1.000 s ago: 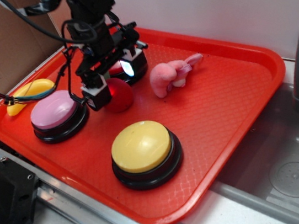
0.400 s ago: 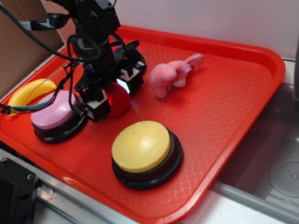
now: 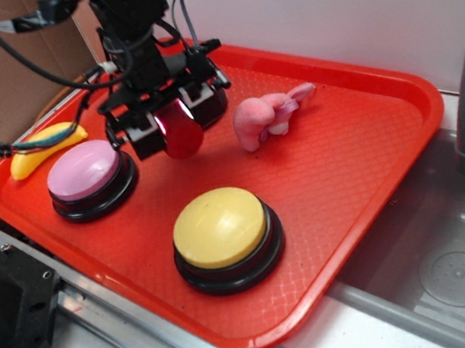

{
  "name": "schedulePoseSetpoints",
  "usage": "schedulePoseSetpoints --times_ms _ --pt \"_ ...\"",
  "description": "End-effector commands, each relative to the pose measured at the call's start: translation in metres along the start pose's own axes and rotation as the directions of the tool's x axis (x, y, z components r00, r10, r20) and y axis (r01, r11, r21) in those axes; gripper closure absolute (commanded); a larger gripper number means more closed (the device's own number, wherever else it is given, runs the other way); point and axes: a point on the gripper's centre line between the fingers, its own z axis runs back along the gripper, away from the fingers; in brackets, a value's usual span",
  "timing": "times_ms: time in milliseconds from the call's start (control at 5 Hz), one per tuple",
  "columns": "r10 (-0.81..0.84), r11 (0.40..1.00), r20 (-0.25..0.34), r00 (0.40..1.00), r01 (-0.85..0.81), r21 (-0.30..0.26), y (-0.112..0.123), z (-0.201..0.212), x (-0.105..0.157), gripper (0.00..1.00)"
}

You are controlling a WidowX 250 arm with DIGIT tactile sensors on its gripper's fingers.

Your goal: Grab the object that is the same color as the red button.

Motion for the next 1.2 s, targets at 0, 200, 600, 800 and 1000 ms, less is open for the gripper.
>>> schedulePoseSetpoints --times_ms 0,200,600,800,1000 --pt "-0.479 0.877 -0.069 0.875 0.477 -0.053 -0.017 0.063 0.008 1.0" --pt "-0.676 0.737 -0.099 0.73 0.672 -0.075 -0.012 0.088 0.008 1.0" --pt "-0.731 0.68 -0.024 0.682 0.723 -0.121 0.006 0.142 0.006 1.0" --pt "-0.705 0.699 -0.008 0.709 0.694 -0.172 0.015 0.158 0.012 1.0" --pt "-0.687 0.723 -0.029 0.726 0.679 -0.128 0.014 0.15 0.013 1.0"
